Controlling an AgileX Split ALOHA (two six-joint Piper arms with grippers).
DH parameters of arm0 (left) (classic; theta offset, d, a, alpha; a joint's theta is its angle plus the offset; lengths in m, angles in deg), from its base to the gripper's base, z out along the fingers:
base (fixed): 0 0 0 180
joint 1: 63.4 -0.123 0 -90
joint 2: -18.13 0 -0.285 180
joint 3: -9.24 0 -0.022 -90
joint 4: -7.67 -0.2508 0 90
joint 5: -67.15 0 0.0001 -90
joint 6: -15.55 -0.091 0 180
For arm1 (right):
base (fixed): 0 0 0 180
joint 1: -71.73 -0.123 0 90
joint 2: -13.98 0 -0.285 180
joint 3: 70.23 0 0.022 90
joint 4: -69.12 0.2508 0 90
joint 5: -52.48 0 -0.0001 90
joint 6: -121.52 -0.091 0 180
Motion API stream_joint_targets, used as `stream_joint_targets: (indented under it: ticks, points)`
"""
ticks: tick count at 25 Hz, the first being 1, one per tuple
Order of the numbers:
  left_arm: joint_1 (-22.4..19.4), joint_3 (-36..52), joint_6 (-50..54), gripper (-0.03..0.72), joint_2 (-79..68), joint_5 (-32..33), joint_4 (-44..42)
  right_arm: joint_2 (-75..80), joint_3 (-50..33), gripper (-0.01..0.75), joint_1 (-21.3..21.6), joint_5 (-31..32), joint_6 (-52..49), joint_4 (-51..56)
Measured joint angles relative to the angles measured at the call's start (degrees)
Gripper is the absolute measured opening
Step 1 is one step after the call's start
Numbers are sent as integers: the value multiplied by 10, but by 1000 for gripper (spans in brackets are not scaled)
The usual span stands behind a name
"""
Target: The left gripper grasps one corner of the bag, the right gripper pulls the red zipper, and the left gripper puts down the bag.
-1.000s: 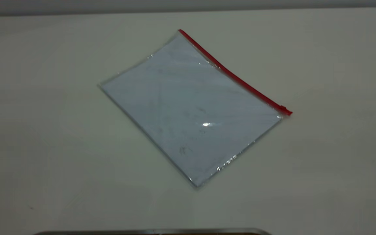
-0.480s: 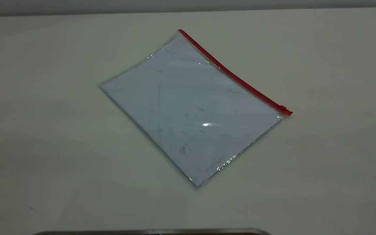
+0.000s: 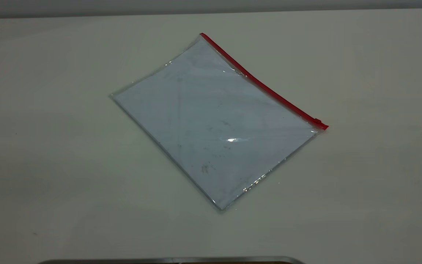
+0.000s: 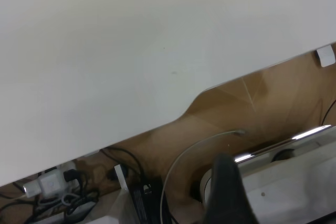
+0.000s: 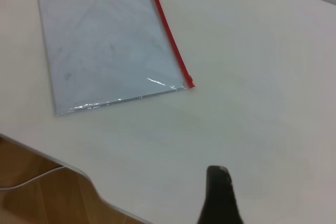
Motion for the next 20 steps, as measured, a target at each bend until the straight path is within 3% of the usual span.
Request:
stream_joint_targets:
  ticks: [11, 20]
  points:
    - [-5, 0, -2, 582, 2, 0, 1, 0, 0, 588, 0, 0, 0, 0]
    - [-98, 0, -4, 581, 138, 3, -17, 0, 0, 588, 0, 0, 0, 0]
